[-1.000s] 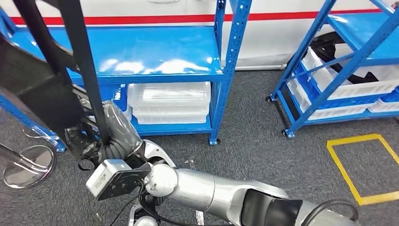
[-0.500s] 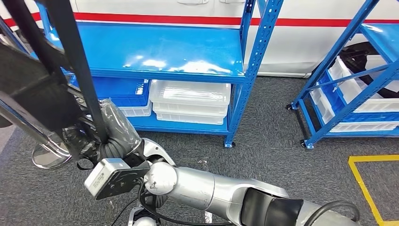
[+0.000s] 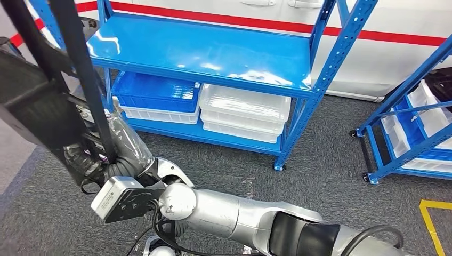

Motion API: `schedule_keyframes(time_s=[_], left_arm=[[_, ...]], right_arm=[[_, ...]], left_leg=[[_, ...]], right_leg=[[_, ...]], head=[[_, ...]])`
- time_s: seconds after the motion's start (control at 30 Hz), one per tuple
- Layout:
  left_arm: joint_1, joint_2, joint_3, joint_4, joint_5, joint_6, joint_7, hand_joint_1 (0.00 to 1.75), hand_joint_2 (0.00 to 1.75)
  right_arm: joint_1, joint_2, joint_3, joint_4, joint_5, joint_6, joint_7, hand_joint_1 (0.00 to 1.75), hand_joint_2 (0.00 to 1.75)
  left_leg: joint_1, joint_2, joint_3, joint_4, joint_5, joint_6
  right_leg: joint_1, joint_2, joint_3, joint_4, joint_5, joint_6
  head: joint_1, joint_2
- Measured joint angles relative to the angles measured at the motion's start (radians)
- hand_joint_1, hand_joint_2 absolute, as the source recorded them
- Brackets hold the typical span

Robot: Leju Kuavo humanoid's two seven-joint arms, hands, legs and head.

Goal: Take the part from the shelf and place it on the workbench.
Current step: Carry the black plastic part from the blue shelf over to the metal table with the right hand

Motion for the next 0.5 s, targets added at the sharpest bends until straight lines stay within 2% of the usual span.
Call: schedule_keyframes(time_s=[0.03,0.07,0.1,0.13,0.17,0.2,0.23,0.27,0.3,0.33,0.37,0.4,0.43,0.5], left_arm=[[0.000,0.000,0.000,0.000,0.004,0.000,0.000,0.00,1.75],[0.000,0.000,0.000,0.000,0.010,0.000,0.000,0.00,1.75],[0.000,0.000,0.000,0.000,0.018,0.000,0.000,0.00,1.75],[0.000,0.000,0.000,0.000,0.028,0.000,0.000,0.00,1.75],[0.000,0.000,0.000,0.000,0.037,0.000,0.000,0.00,1.75],[0.000,0.000,0.000,0.000,0.047,0.000,0.000,0.00,1.75],[0.000,0.000,0.000,0.000,0.057,0.000,0.000,0.00,1.75],[-0.001,0.000,0.000,0.000,0.067,0.000,0.000,0.00,1.75],[-0.001,0.000,0.000,0.000,0.079,0.000,0.000,0.00,1.75],[-0.001,0.000,0.000,0.000,0.088,0.000,0.000,0.00,1.75],[-0.002,0.000,0.000,0.000,0.098,0.000,0.000,0.00,1.75],[-0.003,0.000,0.000,0.000,0.106,0.000,0.000,0.00,1.75],[-0.004,0.000,0.000,0.000,0.112,0.000,0.000,0.00,1.75],[-0.005,0.000,0.000,0.000,0.119,0.000,0.000,0.00,1.75]], right_arm=[[-0.001,0.001,0.000,0.000,-0.004,0.003,-0.001,1.75,1.75],[-0.001,0.001,0.000,0.000,-0.010,0.007,-0.003,1.75,1.75],[-0.001,0.001,0.000,0.001,-0.019,0.013,-0.005,1.75,1.75],[0.000,0.001,0.000,0.001,-0.029,0.019,-0.007,1.75,1.75],[0.002,0.000,0.000,0.001,-0.037,0.026,-0.009,1.75,1.75],[0.004,-0.001,0.000,0.002,-0.048,0.034,-0.011,1.75,1.75],[0.006,-0.001,0.000,0.003,-0.060,0.043,-0.014,1.75,1.75],[0.007,-0.002,0.000,0.003,-0.072,0.053,-0.016,1.75,1.75],[0.007,-0.002,0.000,0.004,-0.086,0.065,-0.019,1.75,1.75],[0.006,-0.002,0.000,0.004,-0.097,0.075,-0.022,1.75,1.75],[0.005,-0.002,0.000,0.004,-0.107,0.087,-0.025,1.75,1.75],[0.005,-0.002,0.000,0.004,-0.116,0.097,-0.028,1.75,1.75],[0.005,-0.001,0.000,0.004,-0.124,0.105,-0.030,1.75,1.75],[0.006,-0.001,0.000,0.003,-0.133,0.114,-0.033,1.75,1.75]], left_leg=[[0.000,-0.010,0.000,-0.002,0.003,0.009],[0.000,-0.020,0.002,-0.005,0.006,0.018],[0.000,-0.030,0.002,-0.007,0.009,0.025],[-0.002,-0.041,0.001,-0.007,0.011,0.032],[-0.005,-0.052,-0.001,-0.006,0.012,0.036],[-0.010,-0.066,-0.003,-0.004,0.013,0.039],[-0.014,-0.080,-0.005,-0.002,0.014,0.040],[-0.017,-0.095,-0.006,0.000,0.014,0.041],[-0.020,-0.110,-0.007,0.003,0.014,0.041],[-0.021,-0.122,-0.008,0.005,0.014,0.041],[-0.023,-0.133,-0.011,0.010,0.013,0.041],[-0.023,-0.142,-0.016,0.014,0.014,0.040],[-0.023,-0.149,-0.021,0.016,0.014,0.038],[-0.022,-0.166,-0.026,0.015,0.018,0.033]], right_leg=[[-0.004,0.019,-0.006,0.016,-0.015,0.003],[-0.005,0.047,-0.022,0.055,-0.040,0.003],[-0.003,0.079,-0.049,0.114,-0.073,0.000],[0.002,0.102,-0.083,0.187,-0.106,-0.006],[0.007,0.111,-0.117,0.255,-0.130,-0.010],[0.012,0.115,-0.141,0.298,-0.138,-0.015],[0.016,0.117,-0.148,0.305,-0.128,-0.021],[0.020,0.119,-0.137,0.275,-0.102,-0.028],[0.024,0.127,-0.110,0.215,-0.066,-0.037],[0.026,0.145,-0.078,0.145,-0.035,-0.046],[0.024,0.165,-0.050,0.085,-0.014,-0.049],[0.024,0.182,-0.031,0.046,-0.003,-0.050],[0.024,0.191,-0.024,0.030,-0.002,-0.048],[0.024,0.180,-0.020,0.024,0.000,-0.047]], head=[[0.001,0.000],[0.004,0.000],[0.006,0.000],[0.008,0.000],[0.010,0.000],[0.010,0.000],[0.010,0.000],[0.010,0.000],[0.010,0.000],[0.010,0.000],[0.009,0.000],[0.010,0.000],[0.010,0.000],[0.011,0.000]])
